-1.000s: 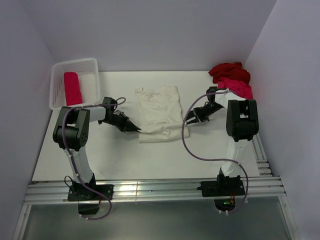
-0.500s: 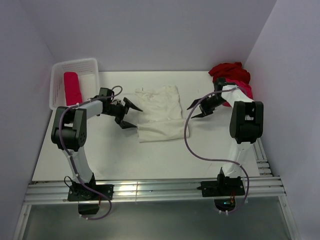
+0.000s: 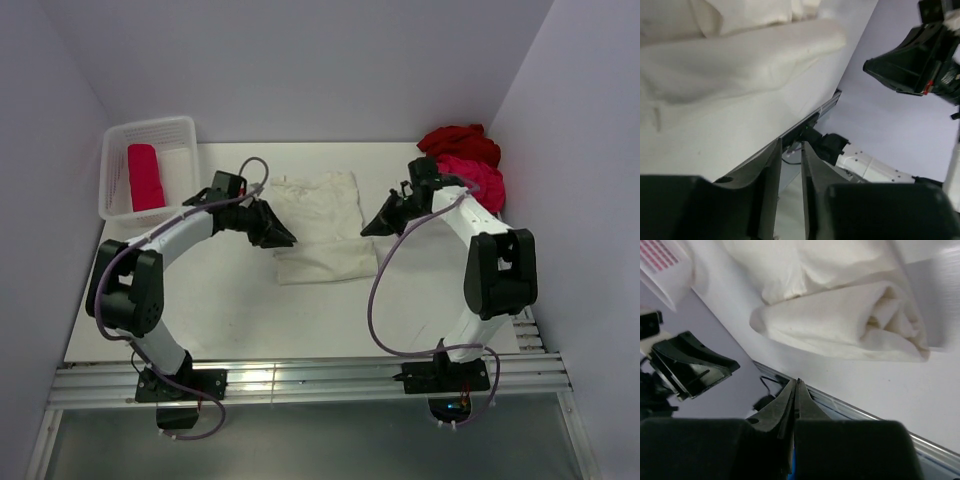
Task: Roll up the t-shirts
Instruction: Roll the tshirt
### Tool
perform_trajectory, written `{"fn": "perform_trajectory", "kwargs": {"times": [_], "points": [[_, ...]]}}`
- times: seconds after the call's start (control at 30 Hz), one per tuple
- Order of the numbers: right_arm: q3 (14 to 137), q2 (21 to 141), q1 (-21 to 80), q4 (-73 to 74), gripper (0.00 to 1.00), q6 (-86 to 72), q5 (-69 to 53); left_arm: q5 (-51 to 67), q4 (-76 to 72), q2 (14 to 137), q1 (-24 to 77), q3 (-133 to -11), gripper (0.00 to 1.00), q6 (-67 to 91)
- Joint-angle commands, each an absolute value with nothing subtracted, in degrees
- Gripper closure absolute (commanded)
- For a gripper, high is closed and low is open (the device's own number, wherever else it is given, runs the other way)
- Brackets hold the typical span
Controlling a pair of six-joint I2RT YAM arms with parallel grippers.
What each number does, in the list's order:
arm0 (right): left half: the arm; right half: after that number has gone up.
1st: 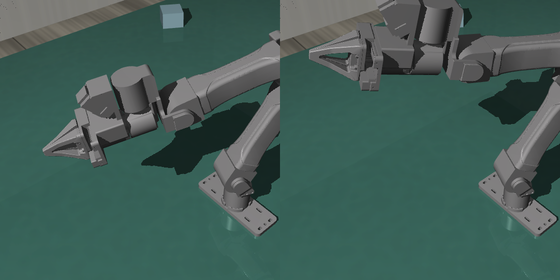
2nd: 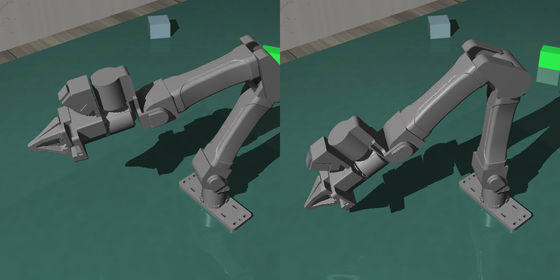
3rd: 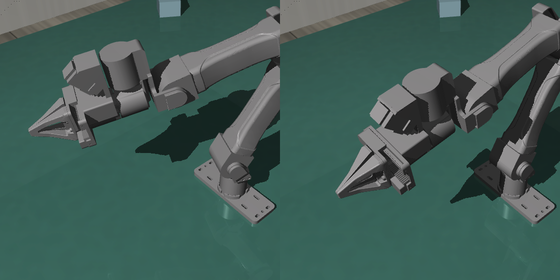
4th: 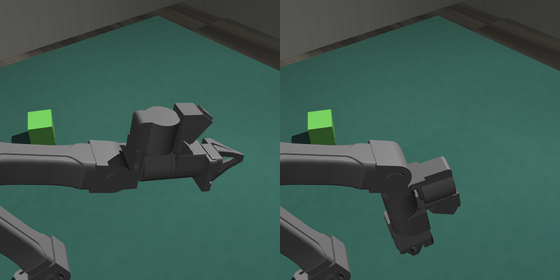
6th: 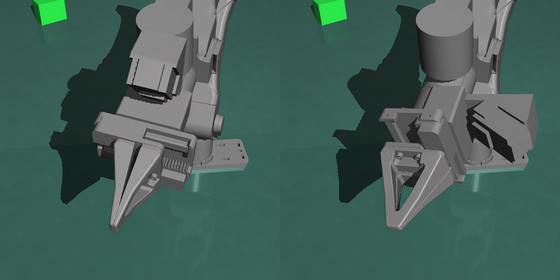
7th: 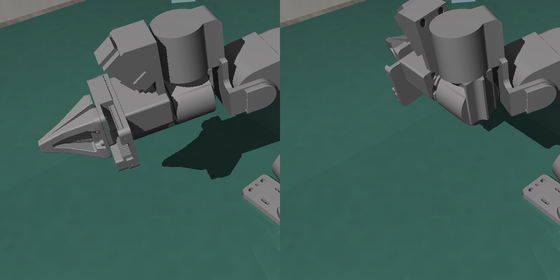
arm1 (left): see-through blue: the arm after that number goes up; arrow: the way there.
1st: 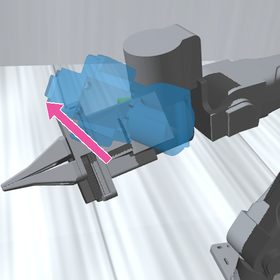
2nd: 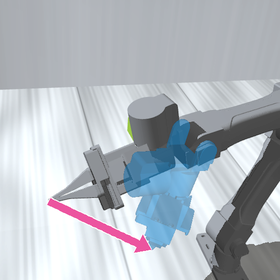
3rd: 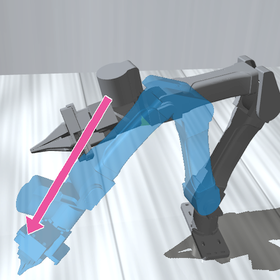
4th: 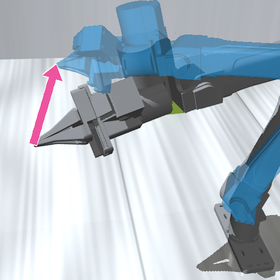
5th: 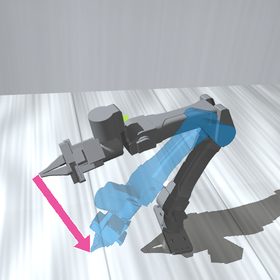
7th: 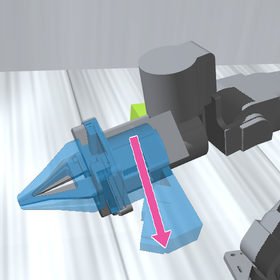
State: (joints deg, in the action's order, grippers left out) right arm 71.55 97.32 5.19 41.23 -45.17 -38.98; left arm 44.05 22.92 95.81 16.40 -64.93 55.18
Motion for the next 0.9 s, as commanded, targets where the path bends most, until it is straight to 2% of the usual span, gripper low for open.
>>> {"fn": "perform_trajectory", "kwargs": {"times": [0.0,0.03,0.1,0.3,0.7,0.87], "points": [[72.15,96.58,10.88,37.18,1.00,-39.56,-40.08,43.51,18.55,95.09,21.96,-64.77,0.75,53.44],[73.03,97.64,12.12,38.22,1.00,-38.33,-38.86,41.77,19.33,96.49,24.15,-66.60,0.83,52.05],[76.98,101.40,15.63,42.68,1.00,-34.91,-35.88,40.00,22.66,98.25,26.01,-68.98,0.91,50.28],[86.12,110.29,21.78,51.57,1.00,-28.57,-31.21,38.85,30.83,106.95,28.92,-78.30,0.98,43.34],[90.61,121.98,24.35,58.79,1.00,-24.08,-27.25,39.90,39.28,120.84,28.13,-84.37,0.99,33.23],[90.79,123.75,22.86,59.24,1.00,-23.12,-27.25,35.69,41.39,124.45,26.02,-84.11,1.00,30.50]]}}
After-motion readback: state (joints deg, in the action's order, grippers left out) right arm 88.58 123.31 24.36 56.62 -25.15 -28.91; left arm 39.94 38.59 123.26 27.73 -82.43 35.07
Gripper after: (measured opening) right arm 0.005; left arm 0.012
